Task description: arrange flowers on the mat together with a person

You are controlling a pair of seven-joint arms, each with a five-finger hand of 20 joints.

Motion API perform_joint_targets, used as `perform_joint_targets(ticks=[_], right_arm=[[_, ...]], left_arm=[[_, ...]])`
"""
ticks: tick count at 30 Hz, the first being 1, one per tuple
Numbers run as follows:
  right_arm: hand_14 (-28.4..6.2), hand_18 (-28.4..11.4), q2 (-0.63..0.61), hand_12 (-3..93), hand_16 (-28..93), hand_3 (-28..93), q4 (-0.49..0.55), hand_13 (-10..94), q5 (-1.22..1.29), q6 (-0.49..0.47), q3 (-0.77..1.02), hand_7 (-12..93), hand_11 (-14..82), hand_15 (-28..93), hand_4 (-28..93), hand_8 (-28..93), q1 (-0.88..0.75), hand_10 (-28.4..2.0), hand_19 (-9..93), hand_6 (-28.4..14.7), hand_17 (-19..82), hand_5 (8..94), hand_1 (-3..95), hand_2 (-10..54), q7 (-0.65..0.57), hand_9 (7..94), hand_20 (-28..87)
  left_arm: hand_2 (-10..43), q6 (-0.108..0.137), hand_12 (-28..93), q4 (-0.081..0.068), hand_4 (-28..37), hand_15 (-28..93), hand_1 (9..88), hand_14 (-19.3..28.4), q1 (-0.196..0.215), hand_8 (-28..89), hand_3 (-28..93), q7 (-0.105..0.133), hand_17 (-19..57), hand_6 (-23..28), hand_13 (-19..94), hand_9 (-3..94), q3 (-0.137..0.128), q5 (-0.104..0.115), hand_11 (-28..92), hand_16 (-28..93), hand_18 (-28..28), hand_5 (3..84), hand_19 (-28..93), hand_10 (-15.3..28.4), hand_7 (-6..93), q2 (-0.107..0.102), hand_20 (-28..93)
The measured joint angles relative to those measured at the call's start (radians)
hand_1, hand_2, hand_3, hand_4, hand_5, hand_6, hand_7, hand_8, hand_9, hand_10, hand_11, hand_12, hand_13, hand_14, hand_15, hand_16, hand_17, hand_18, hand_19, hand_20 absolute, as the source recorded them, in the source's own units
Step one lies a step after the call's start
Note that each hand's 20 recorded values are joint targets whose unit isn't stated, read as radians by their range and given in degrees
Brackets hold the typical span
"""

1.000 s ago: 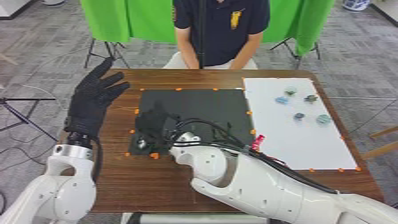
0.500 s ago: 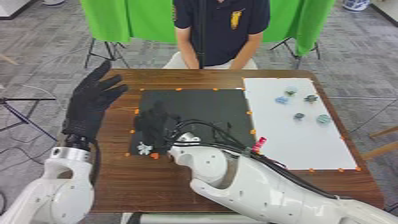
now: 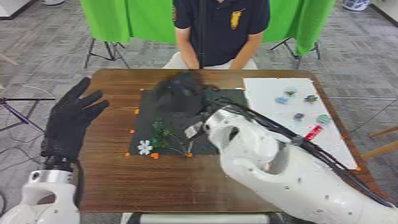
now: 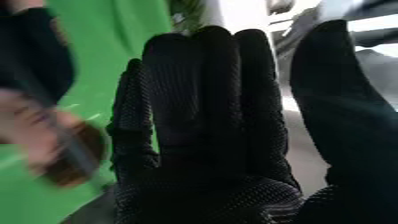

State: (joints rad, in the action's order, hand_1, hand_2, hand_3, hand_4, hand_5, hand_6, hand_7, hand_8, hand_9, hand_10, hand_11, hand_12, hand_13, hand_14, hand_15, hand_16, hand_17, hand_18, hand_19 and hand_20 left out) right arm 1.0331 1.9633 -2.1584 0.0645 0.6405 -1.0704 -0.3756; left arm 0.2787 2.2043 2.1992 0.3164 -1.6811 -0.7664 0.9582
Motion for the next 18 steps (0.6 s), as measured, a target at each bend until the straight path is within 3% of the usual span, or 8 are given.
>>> perform_joint_targets(ticks=[4,6,12,18], right_arm=[[-11.6,-19.8,-0.048,15.4,13,71,0.073,61,0.187,-0.001,0.200,18,25.1,47,-28,-14,-0.118,-11.8,61,4.0,15,64.4,34.0,-5.0,0.000,68.4,22],[-13.2,-20.4,-0.063,14.4,12,71,0.096,58,0.264,0.006,0.285,18,20.6,43,-28,-14,-0.177,-11.8,59,3.4,12,62.6,30.8,-1.9,0.000,65.5,20],[-14.3,-20.5,-0.095,13.8,12,73,0.152,53,0.485,0.082,0.508,17,16.7,38,-28,-14,-0.360,-12.0,55,2.4,10,55.1,27.7,-0.1,0.009,59.9,18],[-15.4,-22.7,-0.117,13.3,11,73,0.211,44,0.661,0.113,0.759,17,13.9,32,-28,-14,-0.586,-12.4,51,2.2,6,48.2,24.6,3.1,0.076,52.8,16]], left_arm=[[3.4,0.041,9,0.000,-25.5,37,22.7,25.1,0.025,-11,81,0.059,-9.3,2.5,28,36.5,0.014,0.016,20,-6,22.5,35.1,45,16.9,13.5,-0.014,13],[3.4,0.053,9,0.000,-25.7,37,22.5,25.1,0.033,-11,81,0.077,-9.4,2.4,28,36.6,0.019,0.024,20,-6,22.3,35.3,44,16.9,13.4,-0.018,13],[3.7,0.070,9,-0.001,-26.9,37,21.8,24.7,0.051,-11,81,0.104,-9.5,2.3,27,36.8,0.033,0.056,19,-6,21.8,35.6,43,16.5,13.0,-0.046,12],[3.8,0.082,8,-0.003,-27.9,32,21.3,23.2,0.057,-10,81,0.128,-9.5,2.2,27,36.9,0.055,0.073,18,-5,21.6,35.9,42,16.1,12.6,-0.064,12]])
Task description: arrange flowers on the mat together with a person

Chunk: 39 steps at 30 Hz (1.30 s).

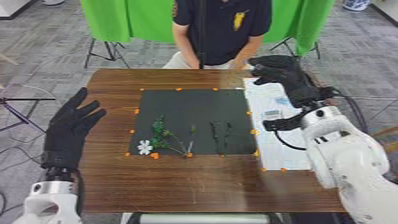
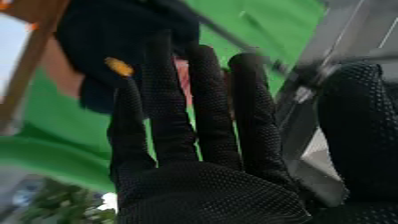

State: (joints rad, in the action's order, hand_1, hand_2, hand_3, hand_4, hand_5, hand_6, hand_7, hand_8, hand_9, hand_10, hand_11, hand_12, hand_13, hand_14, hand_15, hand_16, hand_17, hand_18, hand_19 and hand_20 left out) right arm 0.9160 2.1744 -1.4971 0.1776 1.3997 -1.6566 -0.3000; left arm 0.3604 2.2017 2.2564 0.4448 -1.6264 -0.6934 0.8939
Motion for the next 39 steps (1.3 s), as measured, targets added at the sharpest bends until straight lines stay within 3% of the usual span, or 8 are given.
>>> perform_joint_targets(ticks=[6,12,19,39], right_arm=[[-16.6,-23.7,-0.012,12.9,12,74,-0.019,40,0.162,0.056,0.084,16,11.1,29,-28,-14,-0.171,-12.9,50,2.1,6,44.6,21.9,4.9,0.151,47.7,15],[-17.1,-25.1,0.053,13.7,14,73,-0.027,39,0.298,0.011,0.157,15,8.6,27,-28,-13,-0.285,-12.9,49,2.7,6,41.2,20.8,5.6,0.159,44.2,14],[-17.5,-25.8,0.160,14.0,15,73,-0.029,38,0.369,-0.018,0.177,14,7.5,26,-28,-12,-0.318,-12.8,49,2.5,6,39.7,19.6,5.9,0.156,42.2,14],[-17.6,-25.8,0.163,14.4,16,73,-0.032,38,0.368,-0.042,0.160,14,7.5,26,-28,-12,-0.364,-13.3,49,2.8,5,39.5,18.6,6.1,0.150,42.5,14]], left_arm=[[4.0,0.018,8,-0.012,-28.2,31,21.0,22.7,0.003,-10,81,0.019,-9.5,2.1,28,36.9,0.027,0.017,17,-5,21.6,36.2,41,15.3,12.4,-0.011,12],[4.1,0.032,8,-0.026,-28.2,32,20.7,23.0,0.001,-10,81,0.036,-9.5,2.0,28,37.0,0.052,0.033,17,-4,21.7,36.2,41,14.8,12.4,-0.022,12],[4.1,0.034,9,-0.027,-28.3,33,20.5,24.0,0.003,-10,81,0.043,-9.4,1.9,29,36.9,0.050,0.035,17,-4,21.9,36.0,42,15.1,12.6,-0.022,13],[4.3,0.038,9,-0.028,-28.3,37,20.4,24.7,0.001,-10,80,0.044,-9.3,1.8,28,37.1,0.052,0.040,19,-5,22.2,35.3,44,16.5,13.0,-0.022,14]])
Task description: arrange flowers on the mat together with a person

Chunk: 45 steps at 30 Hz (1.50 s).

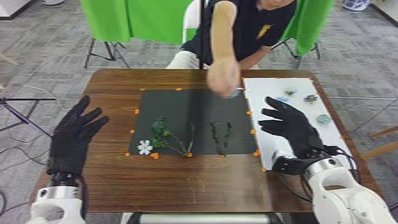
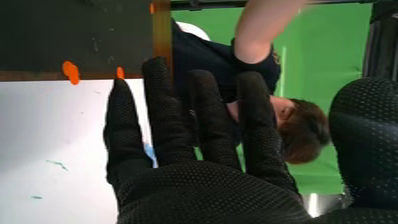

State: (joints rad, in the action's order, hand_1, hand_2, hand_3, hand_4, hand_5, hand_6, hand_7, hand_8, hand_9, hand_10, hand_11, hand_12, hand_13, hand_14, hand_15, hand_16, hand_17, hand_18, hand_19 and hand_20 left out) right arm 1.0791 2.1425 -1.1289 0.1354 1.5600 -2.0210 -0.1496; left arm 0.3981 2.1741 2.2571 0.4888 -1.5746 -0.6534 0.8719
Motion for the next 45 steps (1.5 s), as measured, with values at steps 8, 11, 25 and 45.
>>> perform_joint_targets(ticks=[8,11,25,45], right_arm=[[-17.5,-25.8,0.000,14.4,16,73,-0.004,38,-0.002,0.000,-0.007,14,7.6,26,-28,-12,0.000,-13.3,49,2.8,5,39.6,18.6,5.9,-0.006,42.7,14],[-17.5,-25.8,0.000,14.4,16,73,-0.005,38,-0.004,0.000,-0.008,14,7.7,26,-28,-12,0.000,-13.3,49,2.8,5,39.7,18.3,5.9,-0.008,42.8,14],[-17.5,-25.7,0.001,14.2,16,73,-0.004,39,-0.014,0.000,-0.010,15,8.0,27,-28,-12,-0.010,-13.2,49,3.0,5,40.2,18.6,5.9,-0.016,43.2,15],[-15.8,-26.2,-0.060,14.5,14,77,-0.002,45,-0.264,0.052,0.019,17,11.4,38,-28,-13,0.013,-12.9,58,2.2,10,42.3,27.4,0.8,-0.079,46.7,19]], left_arm=[[4.4,0.001,9,-0.001,-28.3,38,20.4,25.0,-0.001,-11,80,0.002,-9.2,2.0,28,37.3,0.003,0.003,20,-6,22.2,35.4,44,16.7,13.2,-0.002,14],[4.4,0.001,9,-0.001,-28.3,38,20.4,25.1,-0.002,-11,80,0.002,-9.2,2.0,28,37.3,0.004,0.003,20,-6,22.2,35.4,44,16.7,13.2,-0.002,14],[4.6,0.002,9,0.000,-28.3,39,20.7,25.1,0.000,-11,80,-0.003,-9.1,2.1,28,37.4,0.002,0.002,20,-6,22.2,35.2,45,16.8,13.5,-0.001,14],[4.6,0.011,9,0.002,-28.3,39,21.2,25.2,0.003,-11,80,-0.007,-9.1,2.3,28,37.4,0.002,0.003,21,-6,22.3,34.9,45,17.2,13.9,-0.003,14]])
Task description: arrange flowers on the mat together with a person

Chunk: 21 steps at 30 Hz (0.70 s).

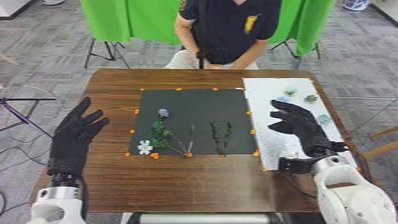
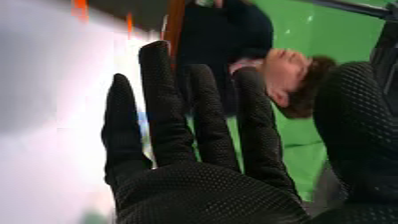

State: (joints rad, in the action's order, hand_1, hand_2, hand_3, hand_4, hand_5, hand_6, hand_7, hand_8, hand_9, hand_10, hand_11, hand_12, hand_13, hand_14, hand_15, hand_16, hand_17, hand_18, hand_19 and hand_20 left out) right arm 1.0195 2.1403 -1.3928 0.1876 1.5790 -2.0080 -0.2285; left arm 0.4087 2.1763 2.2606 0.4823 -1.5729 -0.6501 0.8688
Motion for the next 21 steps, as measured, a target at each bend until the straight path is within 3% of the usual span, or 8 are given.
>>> perform_joint_targets(ticks=[5,14,21], right_arm=[[-15.1,-26.0,-0.076,14.5,13,77,-0.005,48,-0.188,-0.007,0.071,17,12.0,41,-27,-13,0.039,-13.0,61,1.8,13,43.5,29.2,-1.0,-0.152,47.3,20],[-14.6,-25.6,-0.231,14.4,12,76,-0.074,51,-0.355,0.007,0.108,17,12.3,44,-27,-13,0.078,-13.1,65,2.0,16,45.0,31.0,-2.9,-0.225,48.2,19],[-14.1,-26.2,-0.286,14.4,11,77,-0.165,47,-0.577,-0.090,0.028,16,11.2,42,-27,-13,0.171,-13.1,65,2.3,16,41.7,31.3,-4.9,-0.358,44.4,17]], left_arm=[[4.7,0.002,9,0.002,-28.3,39,21.2,25.2,0.000,-11,80,0.001,-9.1,2.3,28,37.3,0.000,0.001,21,-6,22.3,34.9,45,17.2,13.8,-0.001,14],[4.7,0.003,9,0.015,-28.2,39,21.3,25.1,0.004,-11,81,-0.005,-9.1,2.4,28,37.1,-0.008,-0.002,21,-6,22.3,34.8,46,17.3,13.8,-0.003,14],[4.6,0.003,9,0.015,-28.2,39,21.4,25.2,0.003,-11,81,-0.006,-9.1,2.4,28,37.0,-0.008,-0.002,21,-6,22.4,34.7,46,17.3,13.7,-0.003,14]])
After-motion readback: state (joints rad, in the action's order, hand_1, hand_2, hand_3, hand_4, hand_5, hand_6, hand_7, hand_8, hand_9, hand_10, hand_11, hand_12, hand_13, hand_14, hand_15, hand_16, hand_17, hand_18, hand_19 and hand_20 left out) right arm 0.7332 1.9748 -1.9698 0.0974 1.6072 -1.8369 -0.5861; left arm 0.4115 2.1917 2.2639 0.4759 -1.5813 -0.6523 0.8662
